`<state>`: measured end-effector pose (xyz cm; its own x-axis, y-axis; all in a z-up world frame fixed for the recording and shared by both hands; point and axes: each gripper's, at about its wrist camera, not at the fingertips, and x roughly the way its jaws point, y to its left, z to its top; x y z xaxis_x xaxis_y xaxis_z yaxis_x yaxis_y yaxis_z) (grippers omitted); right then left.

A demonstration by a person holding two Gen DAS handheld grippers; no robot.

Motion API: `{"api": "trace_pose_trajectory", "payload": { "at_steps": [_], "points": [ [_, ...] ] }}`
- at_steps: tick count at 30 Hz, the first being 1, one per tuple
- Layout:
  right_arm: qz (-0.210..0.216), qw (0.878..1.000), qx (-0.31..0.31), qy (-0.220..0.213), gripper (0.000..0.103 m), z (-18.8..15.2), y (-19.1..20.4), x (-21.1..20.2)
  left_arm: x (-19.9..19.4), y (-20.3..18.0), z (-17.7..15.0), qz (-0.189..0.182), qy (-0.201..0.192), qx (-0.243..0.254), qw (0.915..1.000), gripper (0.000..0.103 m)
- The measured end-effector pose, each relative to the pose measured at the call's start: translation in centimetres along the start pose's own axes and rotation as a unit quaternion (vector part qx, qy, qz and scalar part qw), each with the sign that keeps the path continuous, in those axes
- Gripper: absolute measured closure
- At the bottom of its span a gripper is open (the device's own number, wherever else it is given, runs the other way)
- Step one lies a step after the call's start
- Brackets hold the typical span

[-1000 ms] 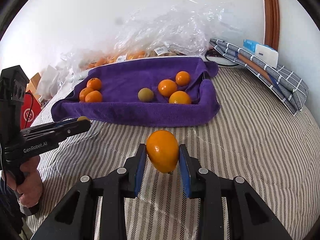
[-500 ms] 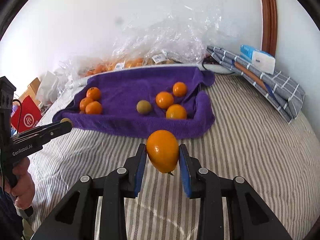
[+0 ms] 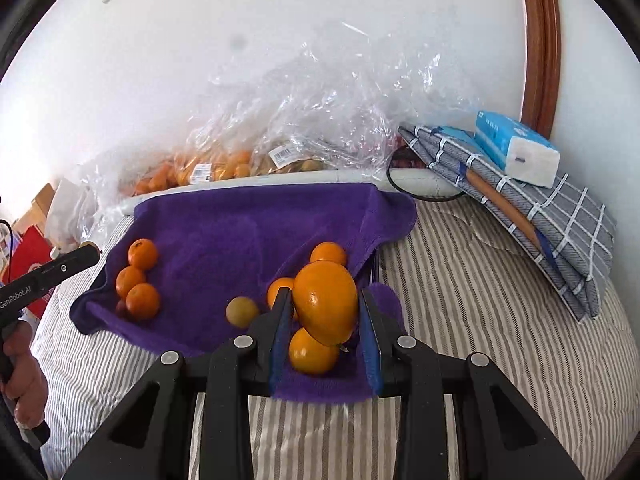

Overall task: Organize fruits
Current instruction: 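Release the oval orange onto the towel with the right gripper while the left gripper releases its fruit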

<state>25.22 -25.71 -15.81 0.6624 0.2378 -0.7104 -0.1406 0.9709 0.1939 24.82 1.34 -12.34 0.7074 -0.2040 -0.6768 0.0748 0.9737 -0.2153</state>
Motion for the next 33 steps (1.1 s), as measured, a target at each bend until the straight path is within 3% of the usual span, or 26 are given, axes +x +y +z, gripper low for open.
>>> {"api": "trace_pose_trajectory", "payload": {
  "at_steps": [10,17,33],
  "points": [
    [0.004,1.000,0.015,0.026,0.071,0.1,-1.1,3.4,5.5,-1.2,1.2,0.002,0.033,0.005,0.9994,0.078],
    [0.007,0.999,0.007,0.033,0.071,-0.1,-0.4,4.2,7.3,-1.3,1.1,0.019,0.051,0.011,0.9985,0.078],
    [-0.019,0.999,-0.024,0.018,0.070,-1.0,0.5,4.0,9.3,-2.3,-0.8,0.017,0.092,0.033,0.9950,0.077]
  ]
}}
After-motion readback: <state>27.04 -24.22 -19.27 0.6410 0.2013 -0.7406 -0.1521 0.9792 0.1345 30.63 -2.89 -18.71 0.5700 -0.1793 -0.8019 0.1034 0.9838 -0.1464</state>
